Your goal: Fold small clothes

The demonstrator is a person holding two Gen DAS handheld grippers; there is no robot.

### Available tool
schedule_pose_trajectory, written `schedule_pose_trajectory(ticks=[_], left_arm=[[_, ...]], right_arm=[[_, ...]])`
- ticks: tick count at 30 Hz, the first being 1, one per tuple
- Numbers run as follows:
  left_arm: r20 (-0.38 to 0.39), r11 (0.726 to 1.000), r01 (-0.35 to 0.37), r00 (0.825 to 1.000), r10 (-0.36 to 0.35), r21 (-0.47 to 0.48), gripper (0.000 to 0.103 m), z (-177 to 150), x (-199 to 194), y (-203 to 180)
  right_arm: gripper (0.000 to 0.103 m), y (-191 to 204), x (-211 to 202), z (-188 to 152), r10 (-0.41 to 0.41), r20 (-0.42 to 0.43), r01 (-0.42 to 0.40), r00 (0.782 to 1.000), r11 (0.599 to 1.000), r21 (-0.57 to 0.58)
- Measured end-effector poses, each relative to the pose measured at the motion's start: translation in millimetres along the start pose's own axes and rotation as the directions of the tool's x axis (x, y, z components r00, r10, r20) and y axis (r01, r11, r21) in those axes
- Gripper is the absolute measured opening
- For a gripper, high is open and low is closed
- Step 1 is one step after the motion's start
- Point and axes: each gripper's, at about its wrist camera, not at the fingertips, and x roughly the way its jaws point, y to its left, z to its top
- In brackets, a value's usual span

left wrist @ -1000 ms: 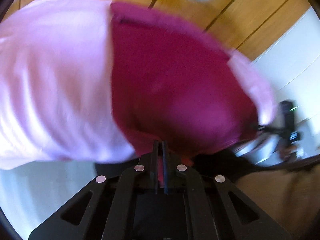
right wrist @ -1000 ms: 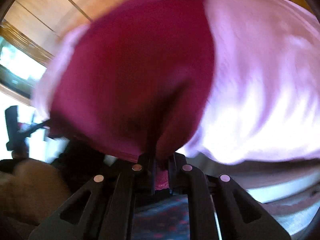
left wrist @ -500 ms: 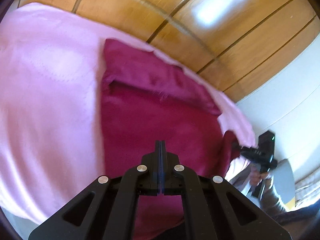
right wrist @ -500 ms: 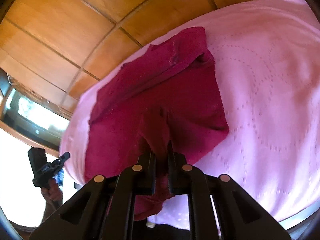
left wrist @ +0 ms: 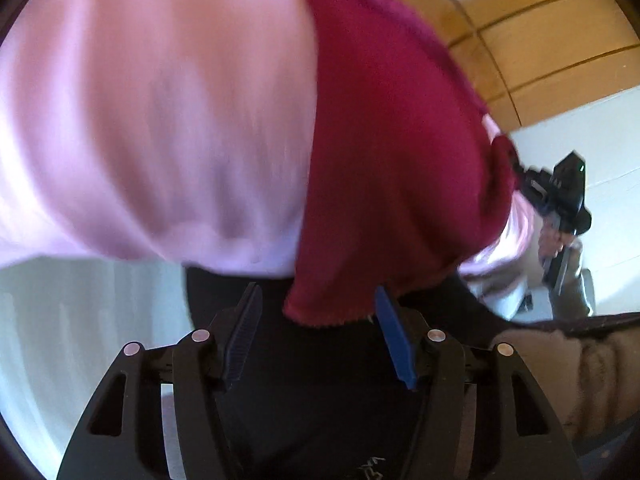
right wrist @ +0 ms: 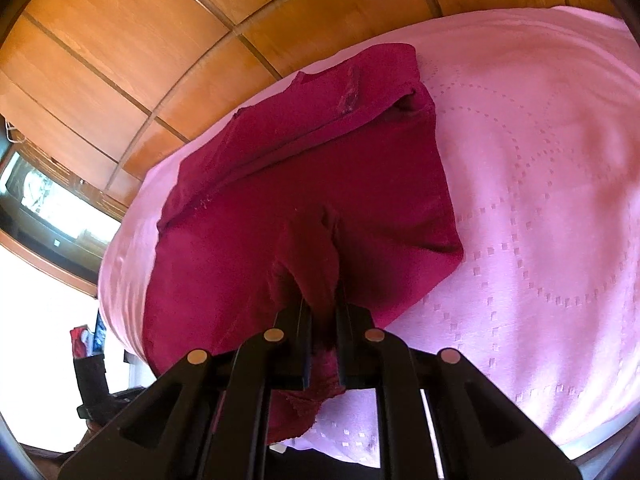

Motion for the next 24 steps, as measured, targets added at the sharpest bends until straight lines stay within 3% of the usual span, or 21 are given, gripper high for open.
schedule_pose_trajectory(ticks=[1, 2, 3, 5, 8, 11, 14, 15, 17, 21, 24], left_arm=[[-0.002, 1.0, 0.002, 1.0, -0.002, 0.007, 0.057, -1, 4, 1], [-0.011, 1.0, 0.021, 1.0, -0.021, 0.009, 0.049, -1, 9, 1], [-0.022, 0.999, 0.046, 0.999, -0.045, 0.012, 0.028, -2, 12, 0], [-0.033, 0.998, -0.009, 0.999, 0.011, 0.063, 0.005, 0, 15, -6], [-0.01, 0.996, 0.022, 1.0, -0.021, 0.085, 0.003, 0, -1, -13], [0.051, 0.988, 0.135, 0.989, -0.139, 0.072, 0.003, 3, -35, -27], [0.172, 0.955, 0.281, 0.941, -0.293, 0.09, 0.003, 18, -75, -48], [0.218, 0.938, 0.326, 0.913, -0.344, 0.116, 0.003, 29, -89, -57], [0.268, 0.921, 0.35, 0.883, -0.386, 0.172, 0.003, 50, -104, -71], [0.334, 0.904, 0.365, 0.842, -0.423, 0.224, 0.003, 109, -108, -87], [0.362, 0.911, 0.372, 0.836, -0.413, 0.18, 0.003, 152, -93, -88]], right_arm=[[0.008, 1, 0, -1, -0.01, 0.0, 0.01, 1.0, 1.0, -0.011], [0.009, 1, -1, -2, -0.017, 0.001, 0.017, 1.0, 1.0, -0.017], [0.009, 2, -1, -3, -0.023, 0.002, 0.024, 1.0, 1.0, -0.018], [0.009, 2, -1, -5, -0.034, 0.0, 0.034, 0.999, 0.999, -0.016], [0.008, 2, -6, -7, -0.037, -0.012, 0.036, 0.999, 0.999, -0.035], [0.008, 9, -19, -13, 0.011, -0.038, -0.014, 0.999, 0.997, -0.074], [0.008, 16, -38, -17, 0.109, -0.048, -0.112, 0.993, 0.99, -0.081], [0.008, 17, -43, -16, 0.132, -0.043, -0.135, 0.99, 0.988, -0.075], [0.008, 17, -55, -9, 0.203, 0.005, -0.203, 0.979, 0.978, -0.043], [0.008, 6, -53, 13, 0.243, 0.082, -0.246, 0.966, 0.969, 0.022], [0.008, -16, -36, 32, 0.206, 0.104, -0.217, 0.973, 0.97, 0.112]])
